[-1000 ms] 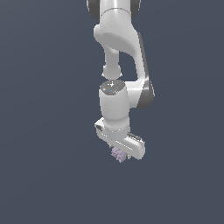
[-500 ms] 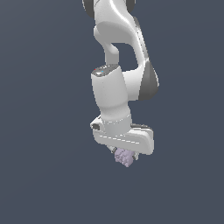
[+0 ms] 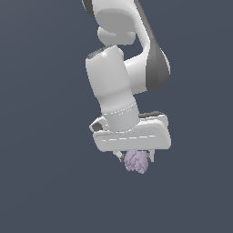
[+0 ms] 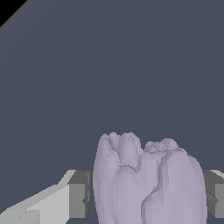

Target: Pick up the object and move it to a goal position.

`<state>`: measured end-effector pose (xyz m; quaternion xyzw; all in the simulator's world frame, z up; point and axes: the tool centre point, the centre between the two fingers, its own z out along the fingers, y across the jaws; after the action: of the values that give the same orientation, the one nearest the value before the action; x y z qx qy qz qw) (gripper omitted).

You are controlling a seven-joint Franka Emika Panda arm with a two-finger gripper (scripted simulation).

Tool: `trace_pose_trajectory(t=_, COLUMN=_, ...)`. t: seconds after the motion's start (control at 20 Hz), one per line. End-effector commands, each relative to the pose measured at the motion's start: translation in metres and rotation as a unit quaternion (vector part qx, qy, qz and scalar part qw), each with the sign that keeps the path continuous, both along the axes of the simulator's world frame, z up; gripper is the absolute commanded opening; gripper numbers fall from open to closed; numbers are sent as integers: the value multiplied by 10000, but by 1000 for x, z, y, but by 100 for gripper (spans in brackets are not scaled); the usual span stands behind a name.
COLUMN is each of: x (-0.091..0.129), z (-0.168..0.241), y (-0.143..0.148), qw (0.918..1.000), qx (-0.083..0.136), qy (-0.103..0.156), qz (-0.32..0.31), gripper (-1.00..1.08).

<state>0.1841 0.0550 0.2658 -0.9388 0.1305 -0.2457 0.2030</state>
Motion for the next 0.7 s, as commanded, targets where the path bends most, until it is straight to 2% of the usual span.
trace_pose_trajectory(t=0.0, x=2, z=16, y=3, qw=9996, qx=39, qy=-193, qz=203, gripper=-100)
trace_pose_trajectory(t=0.3, x=4, z=52, y=10, qw=9957, qx=136, qy=-624, qz=670, gripper=-100)
trace_pose_trajectory(t=0.65, x=2, z=94, y=17, qw=9861, qx=249, qy=-1113, qz=1205, gripper=-100)
